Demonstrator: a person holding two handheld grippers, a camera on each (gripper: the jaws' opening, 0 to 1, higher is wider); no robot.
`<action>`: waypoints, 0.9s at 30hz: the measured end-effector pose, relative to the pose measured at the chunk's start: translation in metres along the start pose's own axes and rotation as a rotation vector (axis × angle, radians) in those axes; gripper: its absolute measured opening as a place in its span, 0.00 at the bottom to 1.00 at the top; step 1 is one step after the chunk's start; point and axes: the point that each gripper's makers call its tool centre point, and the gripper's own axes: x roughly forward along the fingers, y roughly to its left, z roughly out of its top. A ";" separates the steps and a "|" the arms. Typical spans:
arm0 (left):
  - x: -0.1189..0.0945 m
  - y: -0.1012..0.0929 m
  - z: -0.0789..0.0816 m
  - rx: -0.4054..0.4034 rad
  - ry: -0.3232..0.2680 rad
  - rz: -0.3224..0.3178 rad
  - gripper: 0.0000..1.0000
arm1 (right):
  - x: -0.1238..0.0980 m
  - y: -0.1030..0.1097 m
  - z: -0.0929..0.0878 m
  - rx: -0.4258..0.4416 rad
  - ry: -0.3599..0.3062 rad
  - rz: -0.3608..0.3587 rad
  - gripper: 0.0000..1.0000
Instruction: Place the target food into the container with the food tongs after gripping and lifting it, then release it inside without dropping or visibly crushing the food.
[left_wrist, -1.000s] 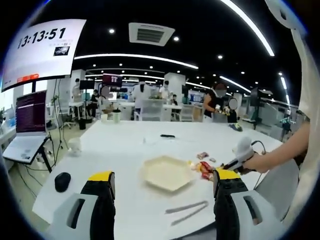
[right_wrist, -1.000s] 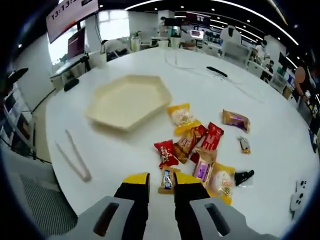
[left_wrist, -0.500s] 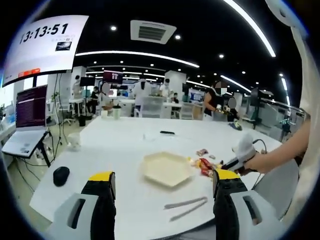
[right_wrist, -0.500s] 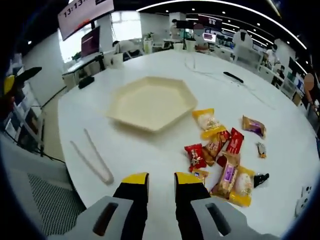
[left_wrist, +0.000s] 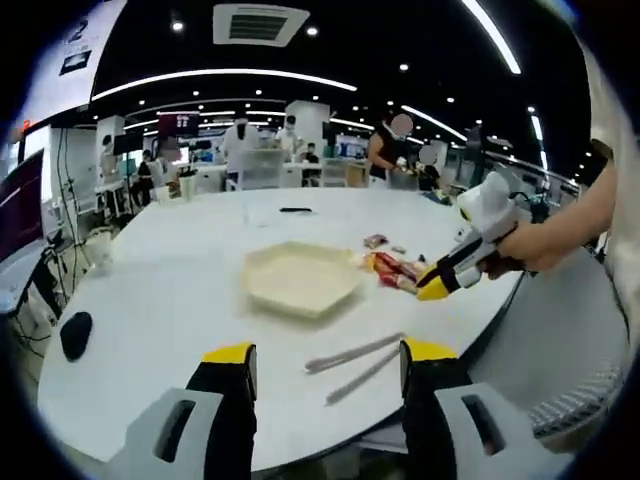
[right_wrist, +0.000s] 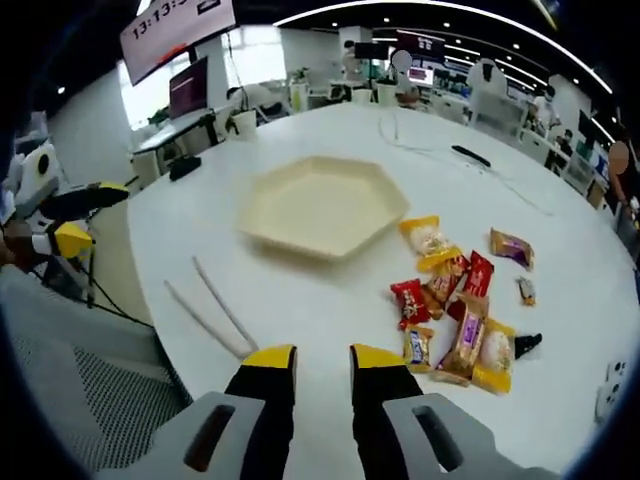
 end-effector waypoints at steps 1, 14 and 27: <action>0.002 -0.001 -0.002 -0.001 0.001 -0.010 0.51 | -0.001 0.000 0.000 0.000 -0.001 0.000 0.21; 0.030 -0.019 -0.038 0.012 0.132 -0.162 0.30 | -0.010 0.004 0.002 0.016 -0.022 0.001 0.23; 0.049 -0.026 -0.069 0.101 0.232 -0.196 0.23 | -0.017 0.007 0.001 0.027 -0.030 0.003 0.25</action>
